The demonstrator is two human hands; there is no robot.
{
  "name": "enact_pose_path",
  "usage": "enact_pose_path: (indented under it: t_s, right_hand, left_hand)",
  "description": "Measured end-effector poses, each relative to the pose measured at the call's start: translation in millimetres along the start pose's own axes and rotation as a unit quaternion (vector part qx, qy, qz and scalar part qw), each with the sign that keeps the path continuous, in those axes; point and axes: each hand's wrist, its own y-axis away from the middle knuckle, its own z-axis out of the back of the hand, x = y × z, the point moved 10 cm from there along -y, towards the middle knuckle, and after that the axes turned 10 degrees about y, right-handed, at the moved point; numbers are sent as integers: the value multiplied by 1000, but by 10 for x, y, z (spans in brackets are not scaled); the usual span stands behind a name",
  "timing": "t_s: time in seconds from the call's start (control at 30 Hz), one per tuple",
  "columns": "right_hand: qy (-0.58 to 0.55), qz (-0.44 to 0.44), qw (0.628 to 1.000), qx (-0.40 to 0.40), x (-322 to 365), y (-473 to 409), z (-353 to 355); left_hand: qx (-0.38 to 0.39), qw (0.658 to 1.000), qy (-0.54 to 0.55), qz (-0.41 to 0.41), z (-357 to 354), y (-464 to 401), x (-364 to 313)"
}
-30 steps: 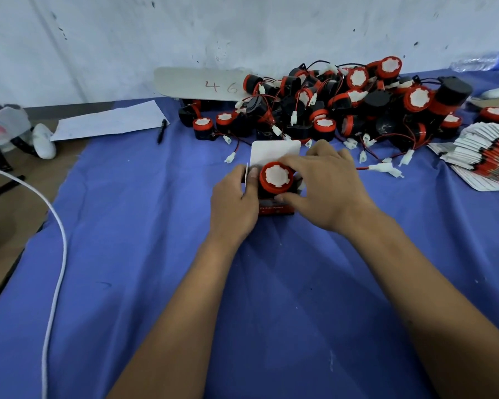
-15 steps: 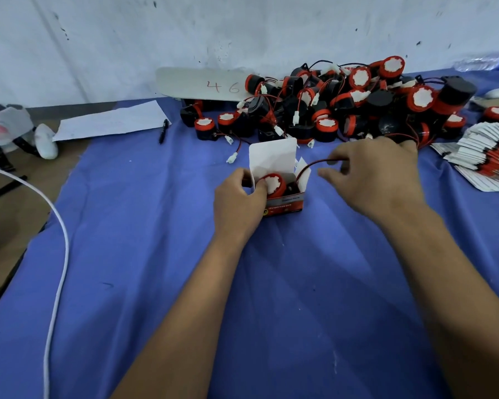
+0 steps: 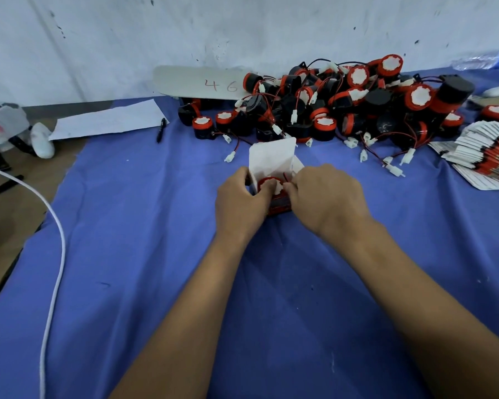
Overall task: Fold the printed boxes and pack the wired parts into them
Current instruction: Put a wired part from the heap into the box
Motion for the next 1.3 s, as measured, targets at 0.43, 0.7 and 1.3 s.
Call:
enact_pose_path:
  t_s: [0.43,0.7,1.3]
  right_hand:
    - [-79,-49,995,-41,-112,-39,-24]
    - [-112,-81,990,-33,-228,-78,-60]
    - [-119,-86,989,21,-55,-190,-5]
  left_hand:
    - [33,994,93,56,-65,-36,109]
    - [41,995,70,53,-91,-37,101]
    - [26,996,75,34,-147,-44,128]
